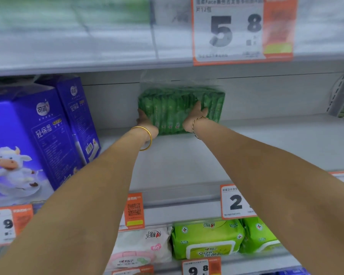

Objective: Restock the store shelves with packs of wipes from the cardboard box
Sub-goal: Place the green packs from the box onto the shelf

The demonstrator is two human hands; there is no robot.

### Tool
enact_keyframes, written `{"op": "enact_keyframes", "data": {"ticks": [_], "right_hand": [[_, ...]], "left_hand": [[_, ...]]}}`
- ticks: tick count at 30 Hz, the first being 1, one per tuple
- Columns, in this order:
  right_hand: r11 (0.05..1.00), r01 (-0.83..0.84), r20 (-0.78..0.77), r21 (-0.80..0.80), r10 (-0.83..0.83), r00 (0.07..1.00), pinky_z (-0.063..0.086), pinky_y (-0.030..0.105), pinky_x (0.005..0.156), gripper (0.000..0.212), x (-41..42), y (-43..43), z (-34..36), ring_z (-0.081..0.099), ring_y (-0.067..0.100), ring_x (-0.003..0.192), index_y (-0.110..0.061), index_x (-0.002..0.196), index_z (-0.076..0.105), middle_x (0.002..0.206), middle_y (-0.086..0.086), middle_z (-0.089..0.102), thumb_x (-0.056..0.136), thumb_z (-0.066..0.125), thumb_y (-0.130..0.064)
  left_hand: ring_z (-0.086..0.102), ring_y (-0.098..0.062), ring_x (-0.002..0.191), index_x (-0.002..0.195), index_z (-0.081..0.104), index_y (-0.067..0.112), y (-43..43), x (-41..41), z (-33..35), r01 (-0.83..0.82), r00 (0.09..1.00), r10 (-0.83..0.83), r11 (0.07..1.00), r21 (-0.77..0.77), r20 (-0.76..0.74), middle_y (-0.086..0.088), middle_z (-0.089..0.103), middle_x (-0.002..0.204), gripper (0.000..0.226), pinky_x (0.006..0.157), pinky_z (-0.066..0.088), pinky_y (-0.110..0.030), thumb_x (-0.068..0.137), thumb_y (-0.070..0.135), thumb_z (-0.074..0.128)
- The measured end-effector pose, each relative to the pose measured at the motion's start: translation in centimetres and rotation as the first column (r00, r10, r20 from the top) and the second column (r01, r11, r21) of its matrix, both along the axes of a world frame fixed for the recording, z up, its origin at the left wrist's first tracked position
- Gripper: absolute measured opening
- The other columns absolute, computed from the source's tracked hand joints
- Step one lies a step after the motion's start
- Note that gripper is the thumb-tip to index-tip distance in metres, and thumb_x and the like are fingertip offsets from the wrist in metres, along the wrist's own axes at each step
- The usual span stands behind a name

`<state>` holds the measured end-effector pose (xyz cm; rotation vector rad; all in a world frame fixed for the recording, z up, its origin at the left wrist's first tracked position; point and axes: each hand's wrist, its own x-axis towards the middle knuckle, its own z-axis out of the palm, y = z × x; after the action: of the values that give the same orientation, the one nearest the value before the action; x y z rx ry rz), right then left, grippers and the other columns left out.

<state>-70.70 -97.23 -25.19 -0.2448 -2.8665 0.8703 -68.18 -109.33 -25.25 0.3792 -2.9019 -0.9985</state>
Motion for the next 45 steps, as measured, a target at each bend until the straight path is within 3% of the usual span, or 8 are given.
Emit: {"op": "enact_keyframes", "data": {"ticks": [9, 16, 20, 27, 32, 36, 38, 45], "right_hand": [[0.964, -0.267, -0.008, -0.006, 0.267, 0.964, 0.029, 0.029, 0.11, 0.051, 11.6, 6.7, 1.3, 0.033, 0.028, 0.138, -0.004, 0.144, 0.032, 0.15, 0.015, 0.031, 0.094, 0.038, 0.005], [0.95, -0.283, -0.31, -0.132, 0.231, 0.922, 0.043, 0.013, 0.087, 0.042, 27.7, 15.8, -4.0, 0.057, 0.014, 0.103, -0.004, 0.117, 0.063, 0.111, -0.001, 0.061, 0.084, 0.044, 0.014], [0.969, -0.127, -0.005, -0.213, 0.129, 0.992, 0.051, 0.014, 0.068, 0.033, 32.6, 21.8, -13.2, 0.06, 0.015, 0.094, -0.006, 0.111, 0.065, 0.105, 0.003, 0.065, 0.086, 0.051, 0.009], [0.994, 0.099, 0.53, 0.05, -0.111, 0.841, 0.046, 0.033, 0.09, 0.029, 34.3, 27.9, -29.0, 0.06, 0.03, 0.107, -0.001, 0.113, 0.065, 0.117, 0.018, 0.065, 0.09, 0.049, -0.005], [0.99, 0.007, 0.608, 0.141, -0.092, 0.789, 0.048, 0.037, 0.096, 0.032, 33.7, 28.3, -32.8, 0.057, 0.03, 0.113, -0.005, 0.115, 0.063, 0.12, 0.014, 0.064, 0.086, 0.053, -0.012], [0.914, -0.364, 0.862, 0.181, 0.031, 0.506, 0.049, 0.04, 0.096, 0.045, 32.8, 31.5, -29.9, 0.058, 0.029, 0.109, -0.004, 0.101, 0.063, 0.108, 0.012, 0.06, 0.074, 0.072, -0.039], [0.851, -0.482, 0.923, 0.21, -0.01, 0.386, 0.048, 0.041, 0.098, 0.071, 33.5, 33.1, -28.7, 0.052, 0.03, 0.119, -0.002, 0.125, 0.052, 0.119, 0.013, 0.053, 0.071, 0.078, -0.039], [0.838, -0.343, 0.764, 0.424, -0.127, 0.633, 0.046, 0.036, 0.075, 0.039, 35.3, 33.3, -28.1, 0.06, 0.029, 0.11, -0.013, 0.12, 0.057, 0.121, 0.004, 0.061, 0.083, 0.068, -0.017]], "left_hand": [[0.035, -0.03, 0.136, 0.15, 0.01, 0.012, 5.4, 7.0, 0.5, 0.182, 0.966, -0.142, 0.967, 0.179, -0.215, -0.011, 0.027, 0.153, 0.07, 0.11, 0.034, -0.034, 0.09, -0.001, 0.044], [0.053, -0.022, 0.112, 0.138, 0.035, 0.009, 14.5, 21.2, -3.1, 0.615, 0.788, -0.449, 0.596, 0.516, -0.421, -0.014, 0.044, 0.132, 0.059, 0.08, 0.052, -0.029, 0.086, -0.017, 0.041], [0.055, -0.017, 0.103, 0.127, 0.047, 0.004, 18.4, 26.3, -10.5, 0.6, 0.773, -0.587, 0.55, 0.581, -0.242, -0.009, 0.053, 0.118, 0.043, 0.077, 0.054, -0.028, 0.088, -0.013, 0.039], [0.052, -0.023, 0.121, 0.125, 0.053, 0.008, 24.3, 27.5, -26.4, 0.598, 0.649, -0.714, 0.692, 0.405, 0.263, -0.014, 0.054, 0.131, 0.04, 0.091, 0.049, -0.033, 0.088, -0.005, 0.042], [0.05, -0.02, 0.123, 0.127, 0.052, 0.013, 25.1, 26.1, -30.2, 0.634, 0.605, -0.705, 0.708, 0.312, 0.369, -0.009, 0.052, 0.134, 0.041, 0.099, 0.048, -0.039, 0.09, -0.001, 0.042], [0.052, -0.02, 0.12, 0.126, 0.052, 0.012, 25.6, 25.1, -31.0, 0.651, 0.583, -0.72, 0.691, 0.313, 0.377, -0.008, 0.055, 0.129, 0.038, 0.101, 0.046, -0.038, 0.091, -0.001, 0.043], [0.054, -0.02, 0.117, 0.125, 0.053, 0.011, 26.6, 25.3, -31.1, 0.66, 0.568, -0.733, 0.677, 0.326, 0.374, -0.01, 0.057, 0.127, 0.037, 0.1, 0.047, -0.037, 0.091, -0.001, 0.044], [0.057, -0.026, 0.114, 0.127, 0.051, 0.01, 30.9, 29.1, -31.0, 0.745, 0.426, -0.823, 0.555, 0.37, 0.376, -0.01, 0.055, 0.129, 0.039, 0.094, 0.051, -0.041, 0.089, 0.003, 0.05]]}}
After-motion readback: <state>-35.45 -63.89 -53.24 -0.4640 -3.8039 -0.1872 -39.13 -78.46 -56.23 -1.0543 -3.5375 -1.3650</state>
